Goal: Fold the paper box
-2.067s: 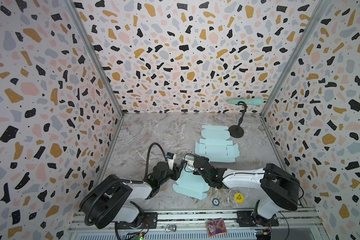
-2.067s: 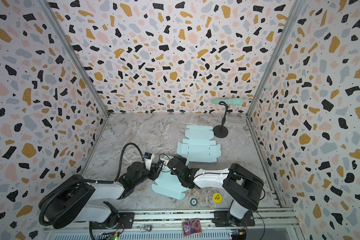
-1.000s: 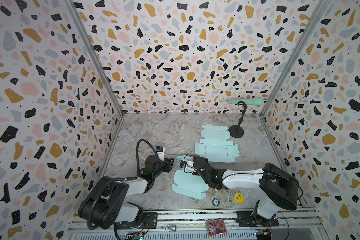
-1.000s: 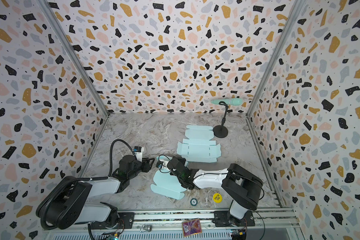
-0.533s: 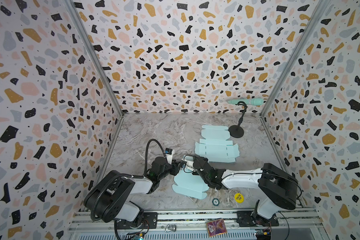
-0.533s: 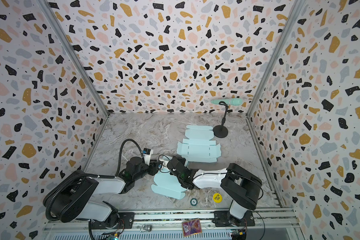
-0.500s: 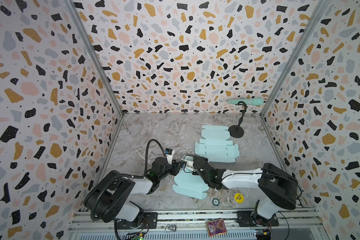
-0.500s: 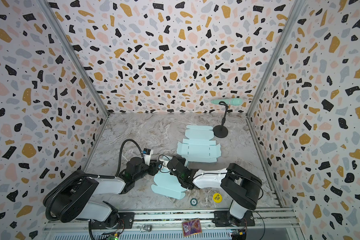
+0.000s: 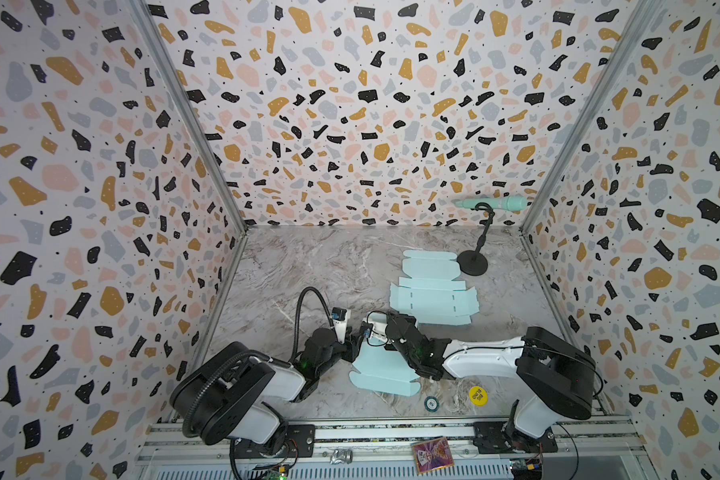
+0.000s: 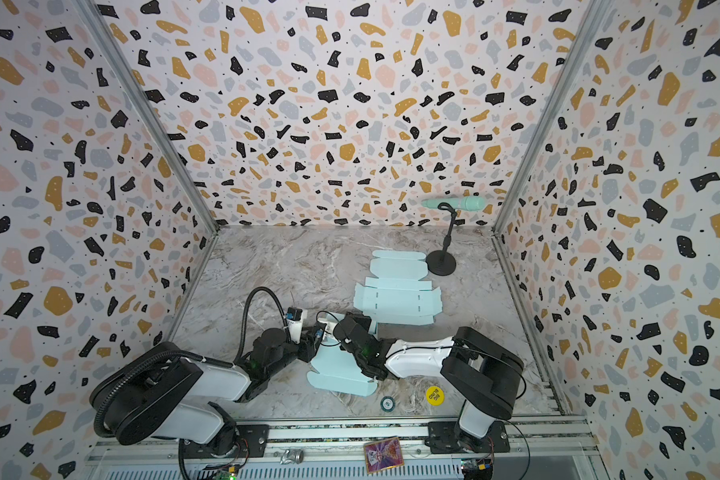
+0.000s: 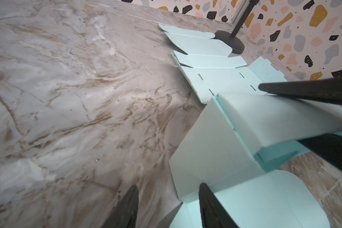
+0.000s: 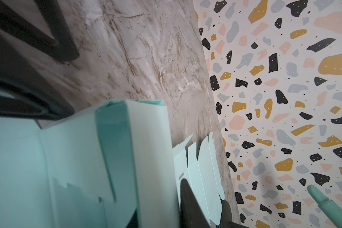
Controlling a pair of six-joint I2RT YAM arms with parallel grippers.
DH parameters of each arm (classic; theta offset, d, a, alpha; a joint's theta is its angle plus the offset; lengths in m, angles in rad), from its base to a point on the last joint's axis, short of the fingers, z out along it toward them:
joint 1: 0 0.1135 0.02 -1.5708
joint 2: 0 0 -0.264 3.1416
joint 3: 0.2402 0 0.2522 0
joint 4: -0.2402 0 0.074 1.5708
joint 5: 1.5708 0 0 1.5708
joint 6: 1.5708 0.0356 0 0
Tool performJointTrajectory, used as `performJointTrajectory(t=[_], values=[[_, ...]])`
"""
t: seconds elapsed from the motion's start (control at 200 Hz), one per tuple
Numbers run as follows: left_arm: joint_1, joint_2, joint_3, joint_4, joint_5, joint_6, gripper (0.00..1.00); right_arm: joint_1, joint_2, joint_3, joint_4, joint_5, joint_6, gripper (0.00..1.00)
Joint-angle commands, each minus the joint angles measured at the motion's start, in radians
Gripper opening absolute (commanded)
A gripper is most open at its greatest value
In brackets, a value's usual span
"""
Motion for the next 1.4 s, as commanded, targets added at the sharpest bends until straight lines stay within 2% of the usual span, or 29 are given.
performJointTrajectory(t=[0.0, 0.245, 0.38, 0.606, 0.711, 0.891, 1.101, 1.397], values=[[-0.041, -0.018, -0.017, 0.129, 0.09, 0.025, 0.52, 0.023, 0.045, -0.01, -0.098, -0.087, 0.032, 0.23], [-0.044, -0.043, -0.003, 0.063, 0.018, 0.052, 0.53, 0.039, 0.057, -0.038, -0.071, -0.054, 0.017, 0.23], [-0.044, -0.093, -0.02, 0.063, 0.02, 0.032, 0.53, 0.041, 0.053, -0.049, -0.054, -0.019, 0.006, 0.21], [-0.039, -0.307, -0.103, -0.004, -0.076, -0.016, 0.52, 0.019, 0.02, -0.079, -0.028, -0.005, -0.023, 0.21], [0.016, -0.358, -0.097, -0.032, -0.058, -0.016, 0.52, 0.003, -0.003, -0.084, -0.035, -0.019, -0.026, 0.21], [0.114, -0.266, -0.053, 0.042, 0.068, -0.013, 0.52, -0.037, -0.045, -0.079, -0.096, -0.062, -0.014, 0.22], [0.114, -0.059, 0.018, 0.115, 0.221, 0.006, 0.54, -0.061, -0.031, -0.069, -0.151, -0.07, -0.025, 0.22], [0.09, 0.061, 0.087, 0.111, 0.236, 0.041, 0.54, -0.079, -0.045, -0.068, -0.154, -0.079, -0.05, 0.22]])
